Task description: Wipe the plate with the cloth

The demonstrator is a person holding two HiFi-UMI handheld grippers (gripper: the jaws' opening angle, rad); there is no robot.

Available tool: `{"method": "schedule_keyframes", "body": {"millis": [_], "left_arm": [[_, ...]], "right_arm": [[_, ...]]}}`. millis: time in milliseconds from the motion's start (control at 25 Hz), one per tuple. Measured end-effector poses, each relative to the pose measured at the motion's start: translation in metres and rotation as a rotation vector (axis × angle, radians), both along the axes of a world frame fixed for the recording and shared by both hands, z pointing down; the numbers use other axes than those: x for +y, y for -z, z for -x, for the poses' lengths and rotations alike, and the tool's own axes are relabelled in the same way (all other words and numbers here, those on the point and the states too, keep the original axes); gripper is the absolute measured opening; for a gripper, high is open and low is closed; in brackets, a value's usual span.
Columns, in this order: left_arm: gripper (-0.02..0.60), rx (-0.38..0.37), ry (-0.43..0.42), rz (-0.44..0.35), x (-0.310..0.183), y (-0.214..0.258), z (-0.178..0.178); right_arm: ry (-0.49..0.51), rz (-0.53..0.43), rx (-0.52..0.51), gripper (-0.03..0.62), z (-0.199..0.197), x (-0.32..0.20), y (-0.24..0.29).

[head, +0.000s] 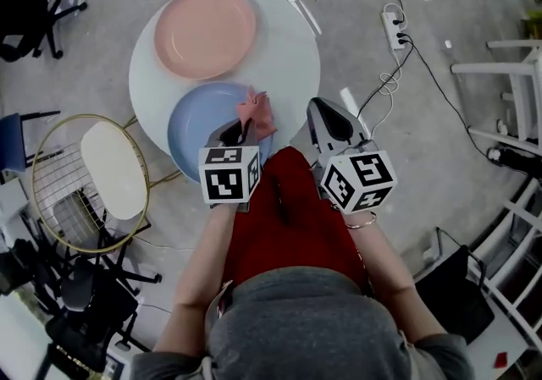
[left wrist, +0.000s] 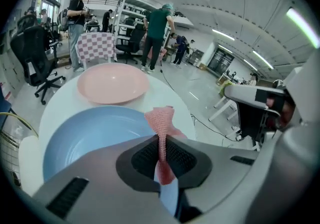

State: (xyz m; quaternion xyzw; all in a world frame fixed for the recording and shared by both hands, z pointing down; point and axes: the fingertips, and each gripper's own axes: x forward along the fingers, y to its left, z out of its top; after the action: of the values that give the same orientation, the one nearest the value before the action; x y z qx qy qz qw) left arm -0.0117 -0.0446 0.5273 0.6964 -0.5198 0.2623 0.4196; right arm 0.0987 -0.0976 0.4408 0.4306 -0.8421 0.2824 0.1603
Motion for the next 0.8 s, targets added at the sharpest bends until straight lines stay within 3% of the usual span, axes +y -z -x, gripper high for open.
{"method": "schedule_keyframes", "body": {"millis": [400, 800], "left_arm": [[0.029, -0.031, -0.006, 0.145, 0.017, -0.05, 0.001], [0.029, -0.136, 0.13, 0.192, 0.04, -0.051, 0.069]], "right_arm": [[0.047, 0.048, 0.001, 0.029, 0.009, 0.007, -0.014], [0.241, 0.058, -0.006, 0.029, 0.081, 0.005, -0.016]]}}
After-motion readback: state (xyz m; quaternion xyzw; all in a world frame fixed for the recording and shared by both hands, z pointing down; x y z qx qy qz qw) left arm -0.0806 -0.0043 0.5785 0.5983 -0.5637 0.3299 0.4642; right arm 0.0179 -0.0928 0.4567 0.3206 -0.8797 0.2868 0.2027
